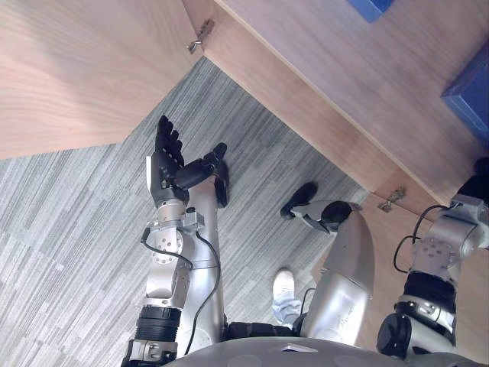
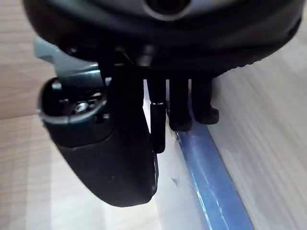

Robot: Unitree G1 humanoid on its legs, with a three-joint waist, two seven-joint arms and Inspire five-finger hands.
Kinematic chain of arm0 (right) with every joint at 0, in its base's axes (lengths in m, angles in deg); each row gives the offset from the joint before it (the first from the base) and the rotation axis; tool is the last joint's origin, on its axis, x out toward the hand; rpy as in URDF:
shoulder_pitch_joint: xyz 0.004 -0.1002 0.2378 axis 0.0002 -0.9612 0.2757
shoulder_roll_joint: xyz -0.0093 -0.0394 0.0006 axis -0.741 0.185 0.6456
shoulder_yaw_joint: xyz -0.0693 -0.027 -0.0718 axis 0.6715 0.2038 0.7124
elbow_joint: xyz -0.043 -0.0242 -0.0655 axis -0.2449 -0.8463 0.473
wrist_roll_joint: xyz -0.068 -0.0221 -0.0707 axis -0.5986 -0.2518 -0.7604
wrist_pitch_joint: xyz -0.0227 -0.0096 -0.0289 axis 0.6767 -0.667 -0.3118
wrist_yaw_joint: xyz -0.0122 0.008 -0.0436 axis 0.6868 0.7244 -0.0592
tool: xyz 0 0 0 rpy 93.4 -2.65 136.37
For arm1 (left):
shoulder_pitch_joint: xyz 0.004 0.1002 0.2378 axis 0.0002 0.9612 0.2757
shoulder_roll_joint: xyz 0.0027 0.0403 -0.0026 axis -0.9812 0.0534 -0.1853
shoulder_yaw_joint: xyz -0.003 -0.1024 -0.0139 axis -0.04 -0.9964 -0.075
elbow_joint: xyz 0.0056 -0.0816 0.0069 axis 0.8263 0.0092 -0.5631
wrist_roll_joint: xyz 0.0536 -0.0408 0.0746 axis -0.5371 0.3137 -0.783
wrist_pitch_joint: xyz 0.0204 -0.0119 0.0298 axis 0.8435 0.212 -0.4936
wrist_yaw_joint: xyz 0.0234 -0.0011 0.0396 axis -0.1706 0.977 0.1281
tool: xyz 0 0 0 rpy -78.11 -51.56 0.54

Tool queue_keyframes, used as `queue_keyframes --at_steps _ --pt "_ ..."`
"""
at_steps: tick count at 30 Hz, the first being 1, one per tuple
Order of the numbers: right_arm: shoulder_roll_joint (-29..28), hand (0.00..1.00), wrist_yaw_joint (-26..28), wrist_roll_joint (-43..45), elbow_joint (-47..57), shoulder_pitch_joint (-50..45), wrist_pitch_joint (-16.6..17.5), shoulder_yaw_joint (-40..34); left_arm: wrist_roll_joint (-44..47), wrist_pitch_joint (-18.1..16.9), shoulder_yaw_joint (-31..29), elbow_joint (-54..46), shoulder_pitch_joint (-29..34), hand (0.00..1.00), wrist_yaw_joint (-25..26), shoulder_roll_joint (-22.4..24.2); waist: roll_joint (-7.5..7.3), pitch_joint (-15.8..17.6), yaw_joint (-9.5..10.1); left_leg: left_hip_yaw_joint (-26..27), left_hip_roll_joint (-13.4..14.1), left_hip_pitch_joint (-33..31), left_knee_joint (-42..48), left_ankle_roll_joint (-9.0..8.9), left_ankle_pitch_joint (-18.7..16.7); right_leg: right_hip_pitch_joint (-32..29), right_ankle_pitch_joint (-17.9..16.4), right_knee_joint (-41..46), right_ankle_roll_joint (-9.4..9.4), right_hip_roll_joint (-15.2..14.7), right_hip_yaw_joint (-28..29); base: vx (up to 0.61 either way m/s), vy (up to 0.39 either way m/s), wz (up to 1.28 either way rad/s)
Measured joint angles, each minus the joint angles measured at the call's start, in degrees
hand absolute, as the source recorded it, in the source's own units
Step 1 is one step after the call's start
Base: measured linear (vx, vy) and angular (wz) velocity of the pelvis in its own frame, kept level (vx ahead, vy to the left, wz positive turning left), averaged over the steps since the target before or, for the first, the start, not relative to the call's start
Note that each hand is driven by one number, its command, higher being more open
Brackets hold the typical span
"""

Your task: Walk over to the cabinet, pick up the folder, carry it to the office cabinet, place the folder inside the office cabinet, then close the office cabinet door

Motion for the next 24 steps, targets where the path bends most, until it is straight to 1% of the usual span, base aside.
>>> queue_keyframes --at_steps 3,5,7,10,13,16,18,20,21,22,23,24 --pt "-2.38 0.0 1.96 -2.28 2.03 -2.35 -0.21 2.07 0.02 0.0 0.0 0.03 -0.05 1.0 0.06 0.02 0.0 0.0 -0.07 -0.23 0.83 0.63 -0.04 -0.25 -0.14 0.64 -0.05 -0.44 -0.13 0.77 -0.06 0.01 -0.031 -0.11" --pt "-3.48 0.0 3.09 -2.3 2.52 -4.01 -0.89 3.5 0.02 0.04 -0.01 0.42 -0.05 1.0 -0.07 0.01 -0.01 0.0 -0.17 -0.55 1.12 1.86 -0.66 -0.73 -0.3 2.12 -0.05 -1.29 -0.13 1.4 -0.57 0.01 -0.029 -0.06" --pt "-4.69 0.0 3.63 -2.25 3.14 -4.87 -1.03 4.85 0.05 0.04 -0.11 0.9 -0.09 1.0 -0.29 -0.06 -0.01 0.0 -0.08 -0.71 1.77 2.73 -1.09 -0.93 -0.41 3.15 0.05 -2.18 -0.2 2.21 -0.91 0.02 -0.021 -0.08" --pt "-6.37 0.0 5.13 -2.18 4.06 -6.47 -1.65 6.37 0.33 0.07 -0.52 2.39 -0.18 1.0 -0.7 -0.08 -0.01 -0.01 -0.21 -0.97 1.99 4.21 -2.49 -0.99 -0.06 4.98 0.25 -3.8 -0.33 2.91 -1.7 0.04 -0.023 -0.03" --pt "-6.45 0.0 6.14 -2.06 4.04 -7.72 -2.19 8.29 0.51 0.14 -0.71 4.48 -0.16 1.0 -1.0 -0.1 -0.01 -0.01 -0.23 -0.93 1.97 6.18 -4.11 -1.21 0.26 7.03 0.4 -5.42 -0.23 3.28 -2.35 0.06 -0.019 0.04" --pt "-6.5 0.0 8.19 -2.07 3.84 -8.15 -3.55 11.64 0.75 0.15 -1.71 7.35 -0.15 1.0 -1.34 -0.2 -0.05 -0.02 -0.42 -0.76 1.98 9.48 -7.59 -1.54 1.38 10.31 1.29 -9.12 -0.04 4.32 -3.43 0.08 -0.02 0.03" --pt "-6.49 0.0 10.18 -2.1 2.76 -8.04 -4.29 13.74 0.79 0.18 -2.35 9.67 -0.07 1.0 -1.77 -0.36 -0.07 -0.03 -0.44 -0.35 1.97 12.65 -10.93 -1.81 2.43 13.36 2.5 -12.66 0.03 5.25 -4.17 0.08 -0.018 0.02" --pt "-6.39 0.0 12.15 -2.2 -0.53 -7.82 -5.65 15.31 0.77 0.17 -2.94 13.44 0.01 1.0 -2.61 -1.37 -0.22 -0.12 -0.54 -0.01 1.98 16.9 -15.07 -2.13 3.52 17.67 4.34 -17.72 0.11 6.86 -5.15 0.08 -0.001 -0.01" --pt "-6.33 0.0 12.42 -2.2 -1.74 -7.81 -5.82 15.75 0.76 0.18 -2.91 14.5 0.05 1.0 -2.85 -1.93 -0.44 -0.25 -0.64 0.25 1.93 18.03 -16.48 -2.09 4.01 18.62 4.94 -19.3 0.27 7.33 -5.19 0.09 0.014 -0.03" --pt "-6.28 0.0 13.11 -2.23 -4.35 -7.6 -6.07 16.49 0.74 0.19 -2.9 16.43 0.35 1.0 -3.46 -3.28 -0.96 -0.53 -0.84 0.82 1.83 20.26 -19.54 -2.07 5.08 20.67 6.46 -22.81 0.42 8.19 -5.62 0.07 0.02 -0.03" --pt "-6.26 0.0 13.35 -2.27 -5.61 -7.57 -6.21 16.84 0.71 0.22 -2.9 17.34 0.6 1.0 -3.78 -3.93 -1.2 -0.64 -0.95 1.17 1.74 21.44 -21.08 -2.05 5.62 21.74 7.26 -24.56 0.49 8.6 -5.82 0.1 0.032 -0.03" --pt "-6.26 0.0 13.7 -2.87 -8.58 -7.56 -6.95 17.64 0.71 0.31 -2.97 18.74 2.0 1.0 -4.26 -5.44 -1.97 -1.11 -1.7 1.92 1.43 24.33 -24.66 -1.96 6.9 24.34 9.05 -28.76 0.83 9.58 -6.07 0.09 0.027 -0.03"
